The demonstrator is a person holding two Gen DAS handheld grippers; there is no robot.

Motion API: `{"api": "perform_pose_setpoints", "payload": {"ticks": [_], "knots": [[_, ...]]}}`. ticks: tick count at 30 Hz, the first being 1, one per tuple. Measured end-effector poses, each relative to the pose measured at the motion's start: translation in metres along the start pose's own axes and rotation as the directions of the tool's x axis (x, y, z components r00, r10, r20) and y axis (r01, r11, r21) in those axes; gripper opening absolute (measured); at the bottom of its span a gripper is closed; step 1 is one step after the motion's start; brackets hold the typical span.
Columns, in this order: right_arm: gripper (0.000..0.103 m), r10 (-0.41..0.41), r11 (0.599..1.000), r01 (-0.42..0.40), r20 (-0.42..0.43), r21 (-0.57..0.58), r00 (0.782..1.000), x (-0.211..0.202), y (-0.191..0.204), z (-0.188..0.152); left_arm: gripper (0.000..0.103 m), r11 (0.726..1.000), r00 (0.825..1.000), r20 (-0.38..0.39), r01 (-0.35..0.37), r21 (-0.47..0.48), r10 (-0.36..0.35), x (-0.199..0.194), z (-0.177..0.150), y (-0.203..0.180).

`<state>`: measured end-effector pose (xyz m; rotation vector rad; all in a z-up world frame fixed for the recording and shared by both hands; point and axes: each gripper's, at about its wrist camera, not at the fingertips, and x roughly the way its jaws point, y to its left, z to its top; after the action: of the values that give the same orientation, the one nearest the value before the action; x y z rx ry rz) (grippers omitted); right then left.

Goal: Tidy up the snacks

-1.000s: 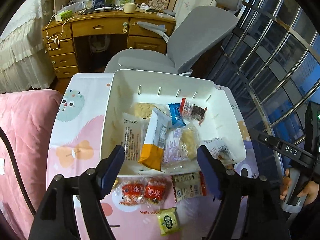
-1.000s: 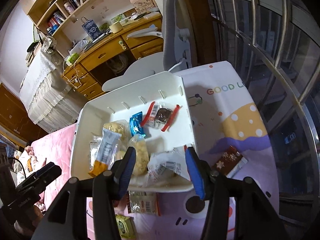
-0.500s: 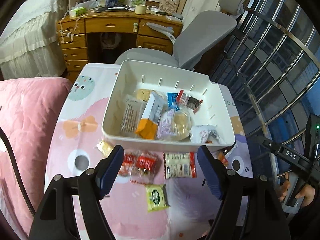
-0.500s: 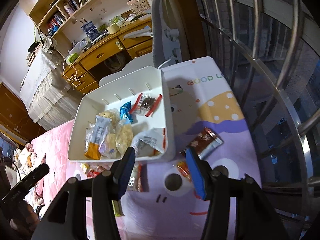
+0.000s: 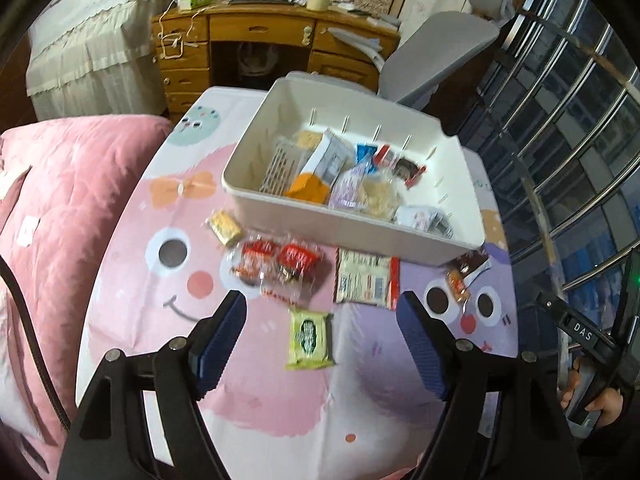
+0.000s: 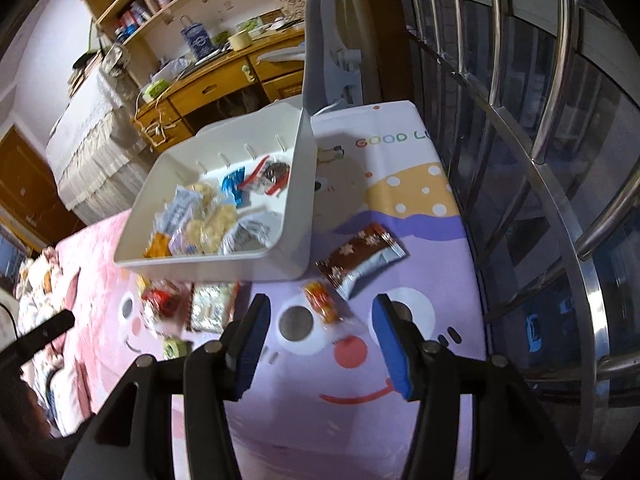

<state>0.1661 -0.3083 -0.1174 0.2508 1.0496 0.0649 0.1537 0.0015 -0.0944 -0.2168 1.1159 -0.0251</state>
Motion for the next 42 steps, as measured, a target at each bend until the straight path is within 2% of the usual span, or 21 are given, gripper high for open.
{"api": "perform_pose_setpoints", "payload": {"ticks": [7,15,23,30,35,42], "knots": [[0.053,0.012,0.997,-0.011,0.017,-0.082,1.0,0.012,-0.005,-0.02,0.08,1.0,0.997,-0.078,-0.029,-0.011,0.028,0.018,-0.015,-0.007],[0.053,0.005,0.984,0.005,0.055,-0.178,0.998,0.031,-0.002,-0.037,0.082,0.993,0.974,-0.213,-0.05,0.108,0.073,0.049,-0.025,-0.024],[0.053,0.0,0.965,0.02,0.077,-0.26,0.997,0.051,0.007,-0.048,0.083,0.987,0.937,-0.332,-0.062,0.149,0.109,0.088,-0.022,-0.033],[0.053,-0.013,0.944,0.047,0.105,-0.326,0.994,0.068,0.016,-0.048,0.083,0.994,0.893,-0.44,-0.062,0.089,0.095,0.125,-0.025,-0.021],[0.053,-0.023,0.942,0.056,0.1,-0.332,0.995,0.083,0.017,-0.047,0.083,0.996,0.876,-0.475,-0.06,0.065,0.084,0.145,-0.028,-0.015],[0.036,-0.034,0.939,0.054,0.066,-0.341,0.997,0.103,0.018,-0.043,0.083,0.996,0.882,-0.462,-0.071,0.05,0.086,0.157,-0.03,-0.015]]}}
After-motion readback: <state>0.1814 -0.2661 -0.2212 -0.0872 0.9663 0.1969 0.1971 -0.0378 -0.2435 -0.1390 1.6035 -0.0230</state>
